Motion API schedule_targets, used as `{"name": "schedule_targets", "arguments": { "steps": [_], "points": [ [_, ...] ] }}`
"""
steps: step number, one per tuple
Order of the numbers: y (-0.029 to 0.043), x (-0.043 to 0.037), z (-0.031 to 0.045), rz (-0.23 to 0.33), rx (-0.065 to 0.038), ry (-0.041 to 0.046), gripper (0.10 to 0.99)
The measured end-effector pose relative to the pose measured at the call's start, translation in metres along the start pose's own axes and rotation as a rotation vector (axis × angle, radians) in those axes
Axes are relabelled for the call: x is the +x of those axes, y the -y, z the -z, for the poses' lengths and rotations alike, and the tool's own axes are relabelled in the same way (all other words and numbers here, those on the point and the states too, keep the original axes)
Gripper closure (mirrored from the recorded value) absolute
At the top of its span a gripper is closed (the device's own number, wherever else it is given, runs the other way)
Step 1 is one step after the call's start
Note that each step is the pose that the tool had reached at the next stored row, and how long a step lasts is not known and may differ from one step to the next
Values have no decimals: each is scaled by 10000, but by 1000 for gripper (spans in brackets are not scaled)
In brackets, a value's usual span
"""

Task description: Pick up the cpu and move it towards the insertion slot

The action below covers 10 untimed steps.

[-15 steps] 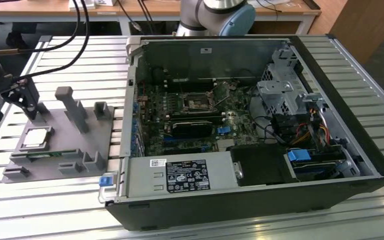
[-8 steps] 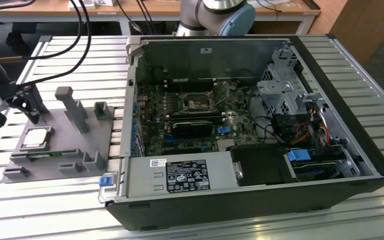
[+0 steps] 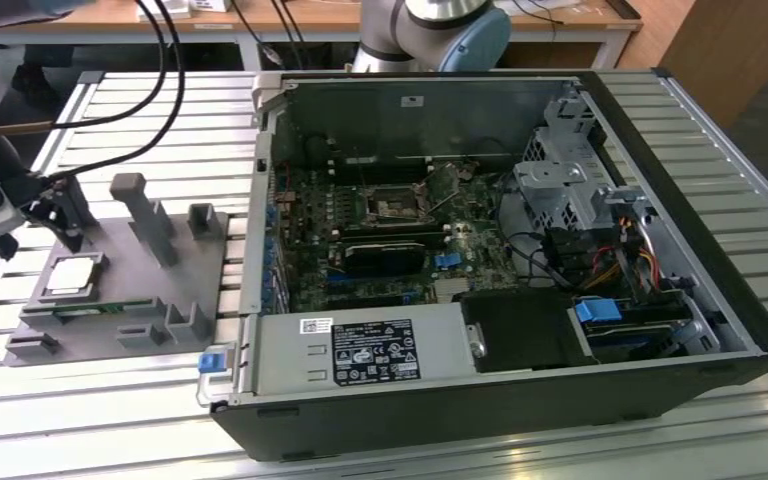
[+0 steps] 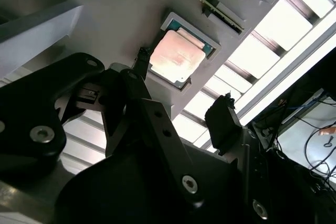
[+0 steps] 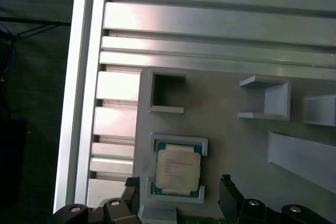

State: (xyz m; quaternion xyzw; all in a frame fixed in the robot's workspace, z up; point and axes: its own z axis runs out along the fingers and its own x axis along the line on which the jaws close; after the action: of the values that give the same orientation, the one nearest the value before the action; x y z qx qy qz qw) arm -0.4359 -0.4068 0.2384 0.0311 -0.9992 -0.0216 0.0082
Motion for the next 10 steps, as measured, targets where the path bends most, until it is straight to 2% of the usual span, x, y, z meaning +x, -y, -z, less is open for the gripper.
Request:
{"name": "schedule_targets", "arguments": {
  "steps": [10],
  "points": [
    [5, -1, -136, -10, 0, 1, 380]
  ]
}}
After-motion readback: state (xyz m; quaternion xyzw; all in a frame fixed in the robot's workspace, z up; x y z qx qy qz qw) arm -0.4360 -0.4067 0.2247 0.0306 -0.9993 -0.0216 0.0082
